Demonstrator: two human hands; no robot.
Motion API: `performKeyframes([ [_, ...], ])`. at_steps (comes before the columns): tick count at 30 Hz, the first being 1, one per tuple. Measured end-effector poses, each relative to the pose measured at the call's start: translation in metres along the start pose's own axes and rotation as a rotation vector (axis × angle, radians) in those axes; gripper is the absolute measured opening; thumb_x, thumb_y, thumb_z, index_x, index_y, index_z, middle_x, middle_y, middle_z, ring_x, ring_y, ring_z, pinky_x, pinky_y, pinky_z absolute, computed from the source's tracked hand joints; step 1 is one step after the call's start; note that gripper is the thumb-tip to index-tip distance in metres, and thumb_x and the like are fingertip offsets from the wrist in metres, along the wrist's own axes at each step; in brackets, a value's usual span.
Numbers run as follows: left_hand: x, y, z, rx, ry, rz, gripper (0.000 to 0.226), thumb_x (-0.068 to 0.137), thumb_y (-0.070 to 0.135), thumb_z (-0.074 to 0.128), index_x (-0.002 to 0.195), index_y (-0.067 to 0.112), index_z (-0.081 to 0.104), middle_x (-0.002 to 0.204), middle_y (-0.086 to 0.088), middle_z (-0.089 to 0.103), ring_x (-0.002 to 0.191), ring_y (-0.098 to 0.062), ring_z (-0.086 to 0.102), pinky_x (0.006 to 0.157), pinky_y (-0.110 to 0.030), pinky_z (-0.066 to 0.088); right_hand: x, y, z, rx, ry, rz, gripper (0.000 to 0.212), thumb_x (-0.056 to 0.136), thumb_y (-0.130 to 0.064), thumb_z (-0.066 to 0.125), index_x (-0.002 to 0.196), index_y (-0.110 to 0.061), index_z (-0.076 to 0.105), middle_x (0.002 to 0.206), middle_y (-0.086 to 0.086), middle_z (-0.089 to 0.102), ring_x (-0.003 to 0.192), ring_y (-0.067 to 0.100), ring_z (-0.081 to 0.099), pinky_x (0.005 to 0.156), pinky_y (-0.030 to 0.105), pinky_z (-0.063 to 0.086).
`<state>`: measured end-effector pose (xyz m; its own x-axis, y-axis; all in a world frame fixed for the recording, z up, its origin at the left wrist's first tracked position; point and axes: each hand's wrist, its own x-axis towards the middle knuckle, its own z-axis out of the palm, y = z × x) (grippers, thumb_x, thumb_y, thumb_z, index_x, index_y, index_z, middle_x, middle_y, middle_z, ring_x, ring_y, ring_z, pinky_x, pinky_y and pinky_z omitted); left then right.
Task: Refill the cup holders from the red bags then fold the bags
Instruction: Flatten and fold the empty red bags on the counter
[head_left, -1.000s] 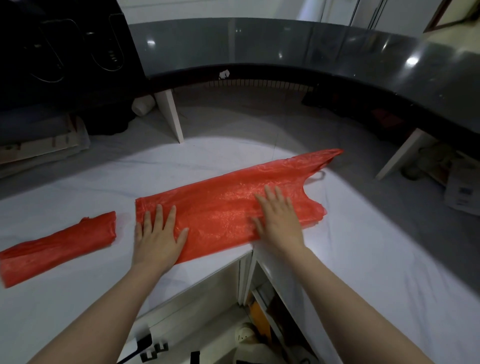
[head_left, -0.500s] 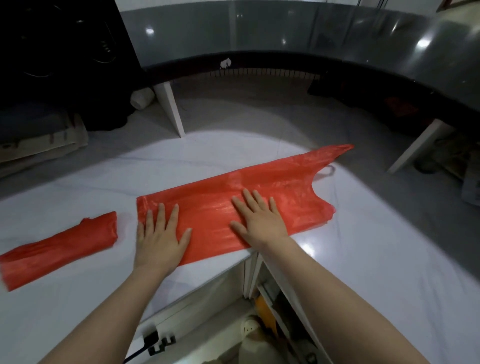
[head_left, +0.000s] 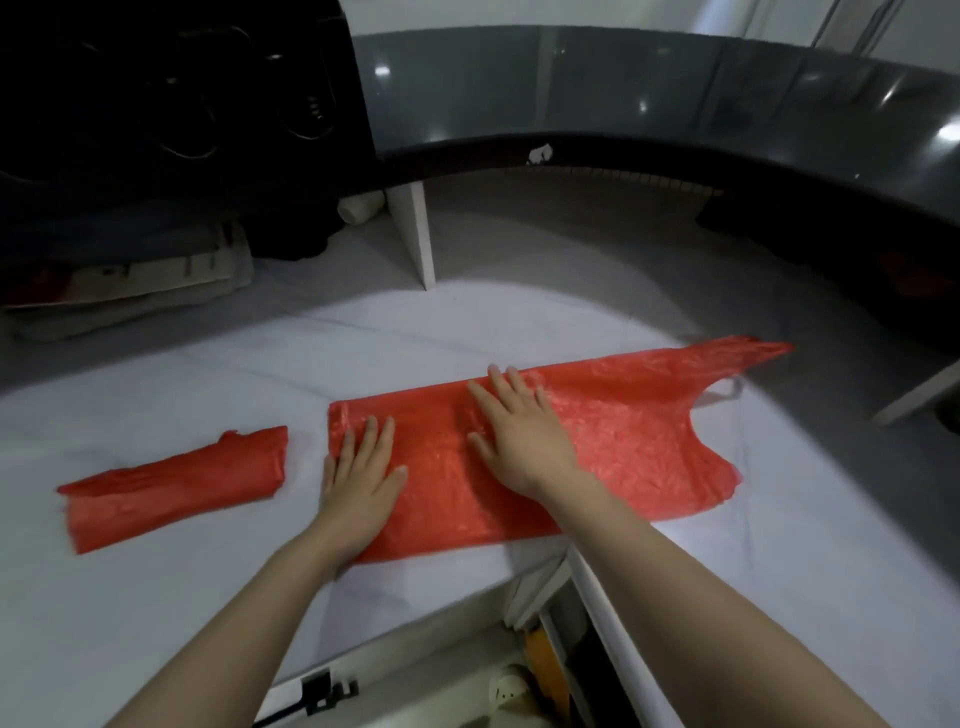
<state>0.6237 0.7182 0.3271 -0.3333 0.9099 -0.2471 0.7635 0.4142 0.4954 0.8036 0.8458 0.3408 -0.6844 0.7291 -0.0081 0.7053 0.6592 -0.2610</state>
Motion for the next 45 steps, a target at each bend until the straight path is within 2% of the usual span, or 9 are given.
performKeyframes([
  [5, -0.001, -0.003, -0.005, 0.211, 0.043, 0.0, 0.077, 0.093, 0.045, 0.045, 0.152, 0.026, -0.001, 0.16, 0.002, -0.007, 0.146, -0.019, -0.01, 0.118, -0.041, -0.003, 0.043, -0.013, 0.018, -0.063, -0.138, -0.066, 0.064, 0.096, -0.056, 0.029, 0.152, -0.032, 0.01, 0.162, 0.0, -0.001, 0.148, 0.021, -0.007, 0.115, 0.051, -0.007],
  [8, -0.001, 0.0, -0.011, 0.251, 0.279, -0.012, 0.068, 0.09, 0.045, 0.048, 0.15, 0.023, 0.023, 0.158, -0.001, 0.019, 0.146, -0.021, 0.009, 0.118, -0.045, 0.012, 0.042, -0.009, 0.031, -0.079, -0.139, -0.074, 0.065, 0.095, -0.061, 0.02, 0.152, -0.033, 0.005, 0.161, -0.002, -0.005, 0.147, 0.02, -0.01, 0.113, 0.055, -0.011],
  [10, 0.01, 0.009, -0.012, 0.214, 0.371, 0.03, 0.063, 0.09, 0.037, 0.049, 0.148, 0.02, 0.029, 0.157, -0.003, 0.022, 0.146, -0.022, 0.012, 0.118, -0.044, 0.011, 0.042, -0.01, 0.036, -0.079, -0.119, -0.076, 0.066, 0.093, -0.062, 0.016, 0.152, -0.033, 0.003, 0.161, -0.002, -0.006, 0.147, 0.02, -0.011, 0.113, 0.056, -0.011],
  [14, 0.041, 0.024, -0.001, 0.313, 0.263, 0.069, 0.065, 0.094, 0.038, 0.038, 0.152, 0.021, 0.013, 0.161, -0.002, 0.004, 0.147, -0.021, -0.004, 0.117, -0.041, -0.006, 0.042, -0.011, 0.039, -0.062, -0.115, -0.068, 0.067, 0.093, -0.062, 0.015, 0.152, -0.034, 0.003, 0.161, -0.003, -0.007, 0.147, 0.019, -0.012, 0.114, 0.054, -0.011],
  [23, 0.05, 0.007, 0.017, 0.375, 0.195, -0.046, 0.067, 0.093, 0.053, 0.023, 0.151, 0.032, -0.001, 0.16, 0.002, -0.006, 0.147, -0.023, -0.008, 0.117, -0.043, -0.005, 0.033, 0.048, 0.018, 0.027, -0.102, -0.012, 0.064, 0.093, -0.064, 0.02, 0.151, -0.04, 0.009, 0.161, -0.004, -0.004, 0.147, 0.013, -0.01, 0.114, 0.034, -0.013],
  [30, 0.052, 0.011, 0.013, 0.362, 0.171, -0.039, 0.065, 0.096, 0.05, 0.025, 0.152, 0.029, -0.001, 0.16, 0.001, -0.007, 0.146, -0.023, -0.01, 0.117, -0.043, -0.007, 0.005, 0.15, -0.011, -0.094, -0.06, 0.241, 0.068, 0.088, -0.07, 0.015, 0.15, -0.044, 0.006, 0.161, -0.005, -0.004, 0.147, 0.016, -0.009, 0.115, 0.043, -0.011],
  [36, 0.052, 0.022, 0.003, 0.482, 0.129, -0.075, 0.071, 0.094, 0.053, 0.027, 0.152, 0.026, -0.005, 0.16, -0.003, -0.007, 0.146, -0.029, -0.006, 0.117, -0.048, -0.001, 0.002, 0.162, -0.012, -0.072, -0.055, 0.286, 0.071, 0.086, -0.073, 0.011, 0.15, -0.044, 0.003, 0.161, -0.003, -0.007, 0.147, 0.017, -0.012, 0.116, 0.048, -0.009],
  [40, 0.052, 0.054, 0.001, 0.608, 0.196, 0.045, 0.078, 0.09, 0.043, 0.04, 0.152, 0.022, -0.002, 0.16, -0.004, -0.005, 0.147, -0.029, -0.003, 0.115, -0.051, -0.001, 0.001, 0.162, -0.012, -0.061, -0.054, 0.295, 0.074, 0.084, -0.075, 0.008, 0.15, -0.042, 0.002, 0.161, -0.002, -0.008, 0.147, 0.018, -0.012, 0.117, 0.049, -0.008],
  [45, 0.058, 0.106, 0.031, 0.504, 0.131, 0.239, 0.071, 0.093, 0.05, 0.033, 0.152, 0.026, -0.001, 0.161, 0.002, -0.004, 0.147, -0.02, -0.005, 0.116, -0.046, -0.003, 0.0, 0.142, -0.007, -0.023, -0.063, 0.319, 0.073, 0.088, -0.071, 0.013, 0.151, -0.038, 0.001, 0.161, 0.001, -0.01, 0.147, 0.022, -0.013, 0.115, 0.05, -0.01],
])
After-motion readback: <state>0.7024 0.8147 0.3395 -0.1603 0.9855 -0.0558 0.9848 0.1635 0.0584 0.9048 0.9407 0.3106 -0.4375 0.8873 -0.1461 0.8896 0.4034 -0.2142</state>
